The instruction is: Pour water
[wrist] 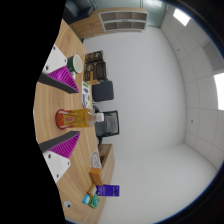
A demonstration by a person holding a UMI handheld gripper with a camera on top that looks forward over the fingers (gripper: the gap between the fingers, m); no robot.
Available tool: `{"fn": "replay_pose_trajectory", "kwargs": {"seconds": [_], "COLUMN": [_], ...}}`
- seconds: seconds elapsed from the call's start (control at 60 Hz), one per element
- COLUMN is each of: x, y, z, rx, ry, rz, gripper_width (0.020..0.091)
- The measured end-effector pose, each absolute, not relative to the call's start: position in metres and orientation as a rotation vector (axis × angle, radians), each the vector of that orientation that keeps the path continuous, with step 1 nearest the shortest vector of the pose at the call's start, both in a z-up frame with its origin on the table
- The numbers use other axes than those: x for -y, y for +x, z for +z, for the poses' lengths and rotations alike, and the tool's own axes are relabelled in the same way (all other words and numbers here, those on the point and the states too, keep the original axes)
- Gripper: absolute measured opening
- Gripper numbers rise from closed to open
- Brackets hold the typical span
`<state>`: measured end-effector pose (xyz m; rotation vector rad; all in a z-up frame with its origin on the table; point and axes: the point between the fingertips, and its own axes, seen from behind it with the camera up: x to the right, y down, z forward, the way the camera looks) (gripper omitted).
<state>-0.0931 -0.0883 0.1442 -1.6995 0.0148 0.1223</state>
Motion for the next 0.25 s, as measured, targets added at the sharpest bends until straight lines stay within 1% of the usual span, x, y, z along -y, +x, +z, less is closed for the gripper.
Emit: {"fn": "replay_pose_trajectory", "kwargs": {"seconds": [0.25], "x": [0.204], "y": [-0.130], "z": [0.154], "rx": [0.032], "ry": [-1.689], "rz": [0.183], "gripper_width": [0.0837]}}
